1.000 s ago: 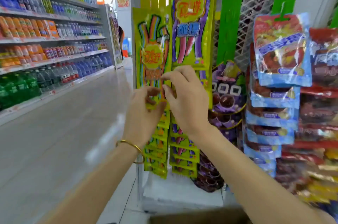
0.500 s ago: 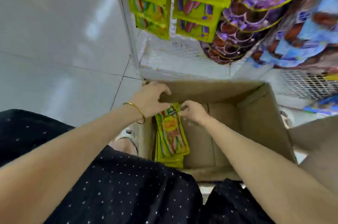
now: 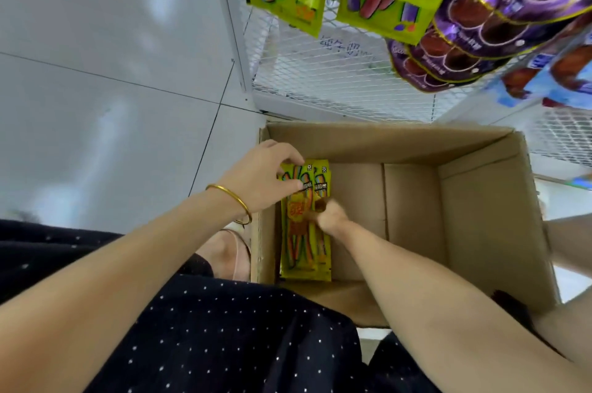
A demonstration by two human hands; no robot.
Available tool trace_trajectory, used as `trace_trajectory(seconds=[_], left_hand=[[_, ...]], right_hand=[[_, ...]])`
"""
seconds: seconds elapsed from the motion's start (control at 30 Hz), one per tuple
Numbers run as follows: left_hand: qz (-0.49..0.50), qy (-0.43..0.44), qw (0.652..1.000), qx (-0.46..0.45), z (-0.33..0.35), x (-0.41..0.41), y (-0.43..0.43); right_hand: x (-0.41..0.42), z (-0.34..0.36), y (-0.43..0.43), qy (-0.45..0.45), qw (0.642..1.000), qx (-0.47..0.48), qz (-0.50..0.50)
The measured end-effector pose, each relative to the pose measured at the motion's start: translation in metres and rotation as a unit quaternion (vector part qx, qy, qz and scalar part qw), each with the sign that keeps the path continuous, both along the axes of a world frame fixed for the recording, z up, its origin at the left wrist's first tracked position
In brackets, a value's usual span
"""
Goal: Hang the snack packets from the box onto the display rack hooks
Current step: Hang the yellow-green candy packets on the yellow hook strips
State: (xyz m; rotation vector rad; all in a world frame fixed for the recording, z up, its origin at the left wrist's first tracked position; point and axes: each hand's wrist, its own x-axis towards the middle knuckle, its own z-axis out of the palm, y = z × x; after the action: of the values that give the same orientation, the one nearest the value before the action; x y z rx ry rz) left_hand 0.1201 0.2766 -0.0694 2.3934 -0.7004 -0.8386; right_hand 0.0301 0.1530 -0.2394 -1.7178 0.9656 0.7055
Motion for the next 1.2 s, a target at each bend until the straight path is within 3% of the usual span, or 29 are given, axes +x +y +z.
trace_trajectory(seconds=[0.4, 0.63, 0.8, 0.97, 1.2], left_hand=[[0.024, -0.007, 0.999, -0.028, 0.009, 0.001, -0.003], [0.025, -0.002, 1.0, -0.019, 0.008, -0.004, 0.003], [0.043, -0.003, 0.999, -0.032, 0.008, 0.003, -0.005], [0.104, 0.007, 0.993, -0.056, 0.013, 0.005, -0.022], [0.232, 0.154, 0.935, -0.219, 0.067, -0.007, -0.071]], right_hand=[[-0.003, 0.015, 0.007, -0.042, 0.995, 0.073, 0.063], [-0.002, 0.017, 0.015, -0.026, 0.991, 0.127, -0.018], [-0.012, 0.054, -0.025, -0.1, 0.961, 0.2, -0.162], [-0.017, 0.109, -0.076, -0.207, 0.933, 0.19, -0.225], [-0.032, 0.194, -0.113, -0.325, 0.898, 0.217, -0.203]])
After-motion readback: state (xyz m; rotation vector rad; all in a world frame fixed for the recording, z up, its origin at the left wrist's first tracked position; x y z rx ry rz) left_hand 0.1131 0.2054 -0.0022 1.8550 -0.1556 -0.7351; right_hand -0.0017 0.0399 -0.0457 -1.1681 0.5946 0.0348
